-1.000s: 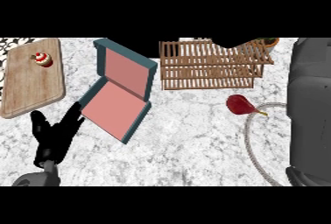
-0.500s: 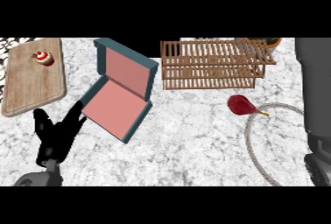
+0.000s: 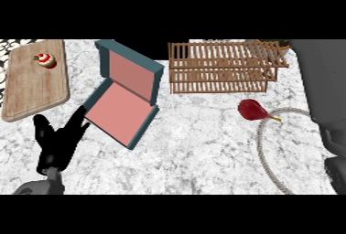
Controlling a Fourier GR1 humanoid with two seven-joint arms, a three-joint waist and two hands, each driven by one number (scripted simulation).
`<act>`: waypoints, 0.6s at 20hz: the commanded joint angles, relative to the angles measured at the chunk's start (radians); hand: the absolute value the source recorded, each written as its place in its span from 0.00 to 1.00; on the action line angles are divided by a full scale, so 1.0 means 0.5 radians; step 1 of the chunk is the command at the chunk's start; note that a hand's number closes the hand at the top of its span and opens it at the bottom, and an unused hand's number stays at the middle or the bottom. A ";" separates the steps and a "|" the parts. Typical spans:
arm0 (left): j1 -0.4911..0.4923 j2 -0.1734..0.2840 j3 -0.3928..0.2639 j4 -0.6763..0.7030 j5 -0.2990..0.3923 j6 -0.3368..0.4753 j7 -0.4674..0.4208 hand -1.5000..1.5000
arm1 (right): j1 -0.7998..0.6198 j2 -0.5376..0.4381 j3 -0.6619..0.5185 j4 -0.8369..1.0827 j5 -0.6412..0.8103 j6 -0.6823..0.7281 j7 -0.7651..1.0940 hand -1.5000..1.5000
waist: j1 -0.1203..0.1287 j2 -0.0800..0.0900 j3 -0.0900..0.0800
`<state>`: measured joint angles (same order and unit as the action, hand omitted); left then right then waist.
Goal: Pick the bell pepper from the placemat and place it in the tiered shelf
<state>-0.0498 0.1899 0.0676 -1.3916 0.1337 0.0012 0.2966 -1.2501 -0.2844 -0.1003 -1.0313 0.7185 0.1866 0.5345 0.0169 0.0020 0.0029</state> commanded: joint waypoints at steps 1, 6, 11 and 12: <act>-0.100 -0.053 -0.029 0.146 -0.075 0.059 -0.019 0.50 | -0.075 -0.025 -0.023 0.342 0.068 -0.176 -0.222 1.00 | 0.006 0.014 -0.007; -0.064 0.004 0.040 0.178 -0.008 -0.042 -0.054 0.50 | -0.143 -0.080 -0.062 0.504 0.069 -0.250 -0.414 1.00 | 0.003 0.010 -0.007; -0.031 -0.054 -0.001 0.094 -0.035 0.007 0.012 0.50 | -0.109 -0.019 -0.066 0.530 0.042 -0.279 -0.473 1.00 | -0.008 0.002 -0.006; 0.017 -0.037 0.003 0.017 -0.014 -0.016 0.035 0.50 | -0.183 -0.017 -0.075 0.646 0.065 -0.337 -0.514 1.00 | 0.010 0.006 -0.006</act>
<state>-0.0577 0.1804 0.0722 -1.3804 0.1198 -0.0022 0.2880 -1.3153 -0.3046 -0.1324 -0.7702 0.7468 0.0541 0.3224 0.0195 0.0023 0.0037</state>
